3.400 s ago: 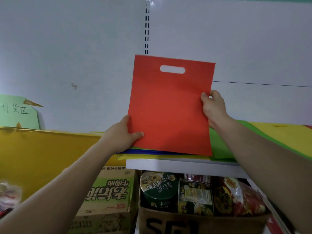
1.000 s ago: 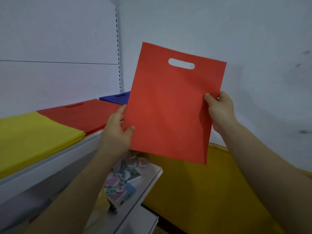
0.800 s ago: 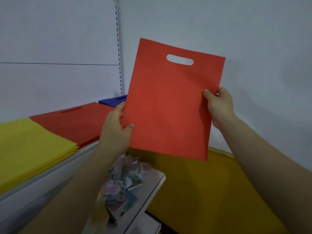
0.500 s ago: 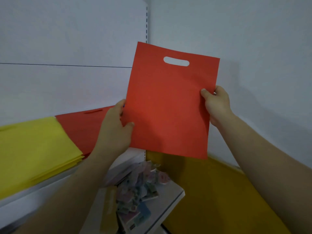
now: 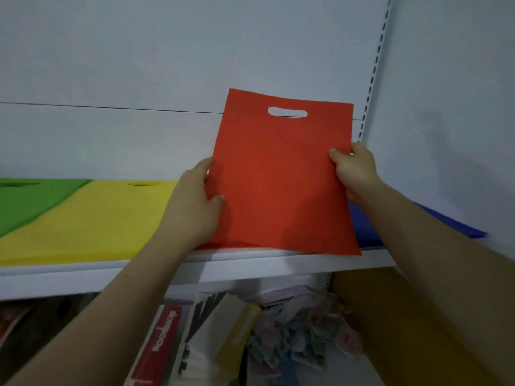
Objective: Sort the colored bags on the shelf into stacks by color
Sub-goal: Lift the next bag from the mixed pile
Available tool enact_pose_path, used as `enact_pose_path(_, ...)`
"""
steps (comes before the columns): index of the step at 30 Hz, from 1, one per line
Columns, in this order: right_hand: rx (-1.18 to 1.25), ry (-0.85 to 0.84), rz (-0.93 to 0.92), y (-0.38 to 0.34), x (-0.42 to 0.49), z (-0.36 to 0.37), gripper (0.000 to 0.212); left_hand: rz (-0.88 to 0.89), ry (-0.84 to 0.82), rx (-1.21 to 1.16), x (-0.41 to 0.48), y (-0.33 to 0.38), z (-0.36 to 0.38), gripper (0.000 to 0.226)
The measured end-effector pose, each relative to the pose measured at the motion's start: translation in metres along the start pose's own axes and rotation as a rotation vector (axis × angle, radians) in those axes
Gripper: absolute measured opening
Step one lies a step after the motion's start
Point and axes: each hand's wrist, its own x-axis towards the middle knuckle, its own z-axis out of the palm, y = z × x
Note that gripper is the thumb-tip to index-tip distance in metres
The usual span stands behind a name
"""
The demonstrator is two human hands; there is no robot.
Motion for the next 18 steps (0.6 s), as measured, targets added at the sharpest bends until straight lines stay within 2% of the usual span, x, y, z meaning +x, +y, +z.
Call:
enact_pose_path(3, -0.03, -0.094, 0.022, 0.004, 0.002, 0.02, 0.002, -0.016, -0.031, 0.14, -0.008, -0.004, -0.011, 0.067)
enact_pose_path(6, -0.064, -0.136, 0.014, 0.007, 0.001, 0.034, 0.017, 0.003, -0.083, 0.243, -0.013, -0.005, -0.017, 0.061)
enact_pose_path(7, -0.083, -0.143, 0.017, 0.008, 0.001, 0.036, 0.017, 0.009, -0.119, 0.295, -0.013, -0.005, -0.018, 0.056)
enact_pose_path(9, -0.128, -0.151, 0.035, 0.011, 0.003, 0.04, 0.002, 0.0, -0.221, 0.4, -0.014, -0.004, -0.02, 0.047)
enact_pose_path(12, -0.216, -0.192, 0.066, 0.017, 0.006, 0.041, 0.023, -0.051, -0.369, 0.463, -0.016, 0.002, -0.022, 0.055)
enact_pose_path(15, -0.306, -0.305, 0.088, 0.021, 0.004, 0.041, 0.039, -0.073, -0.471, 0.485, -0.018, 0.007, -0.023, 0.062)
enact_pose_path(18, -0.635, -0.426, 0.062, 0.021, 0.006, 0.039, 0.074, -0.081, -0.542, 0.517, -0.02, 0.005, -0.024, 0.063)
